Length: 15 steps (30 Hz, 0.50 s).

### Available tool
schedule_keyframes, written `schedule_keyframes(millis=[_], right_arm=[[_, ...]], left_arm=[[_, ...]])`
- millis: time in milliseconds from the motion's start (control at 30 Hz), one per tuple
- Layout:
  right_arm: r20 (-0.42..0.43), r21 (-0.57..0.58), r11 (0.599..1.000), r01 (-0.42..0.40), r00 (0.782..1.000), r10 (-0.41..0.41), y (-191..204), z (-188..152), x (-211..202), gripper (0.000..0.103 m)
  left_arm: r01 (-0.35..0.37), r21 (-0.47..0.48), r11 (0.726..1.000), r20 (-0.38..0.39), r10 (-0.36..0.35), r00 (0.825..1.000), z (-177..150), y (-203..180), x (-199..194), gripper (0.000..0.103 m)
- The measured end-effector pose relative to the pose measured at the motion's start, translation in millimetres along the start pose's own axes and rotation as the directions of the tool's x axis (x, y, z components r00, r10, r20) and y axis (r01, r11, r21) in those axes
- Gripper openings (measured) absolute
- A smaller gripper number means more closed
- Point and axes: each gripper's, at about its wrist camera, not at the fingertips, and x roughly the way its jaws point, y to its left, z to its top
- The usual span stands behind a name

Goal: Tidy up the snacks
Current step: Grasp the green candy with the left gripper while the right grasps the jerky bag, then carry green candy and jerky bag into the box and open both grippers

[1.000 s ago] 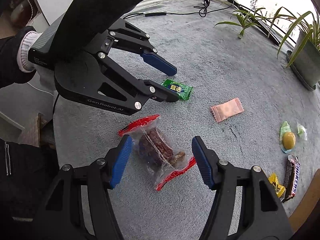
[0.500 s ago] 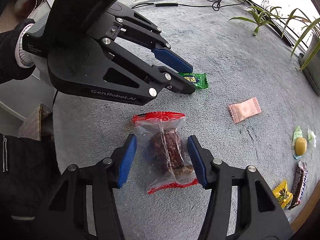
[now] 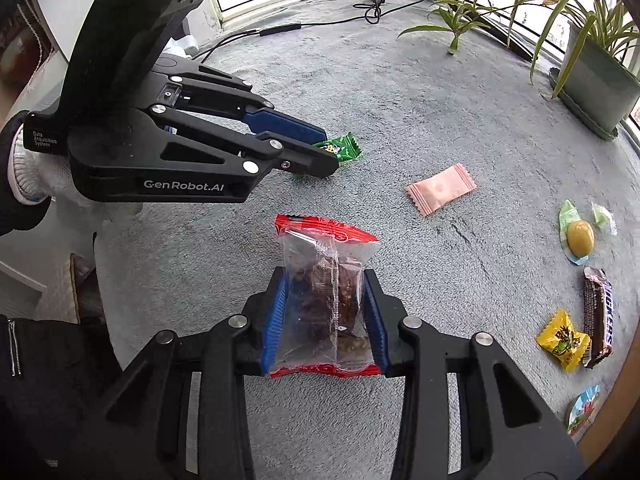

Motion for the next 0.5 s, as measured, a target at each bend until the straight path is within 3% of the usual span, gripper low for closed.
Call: schedule_keyframes(millis=[267,500], right_arm=[[0.088,0.168,0.985,0.042,0.994,-0.058,-29.4,-11.1,-29.8,0.038],[0.151,0.257,0.962,0.091,0.98,-0.133,-57.6,-22.0,-66.5,0.038]], left_arm=[[0.02,-0.06,0.998,0.061,-0.016,0.998,8.3,-5.2,-14.2,0.018],[0.053,-0.051,0.997,0.107,-0.048,0.993,25.2,-22.9,-21.8,0.018]])
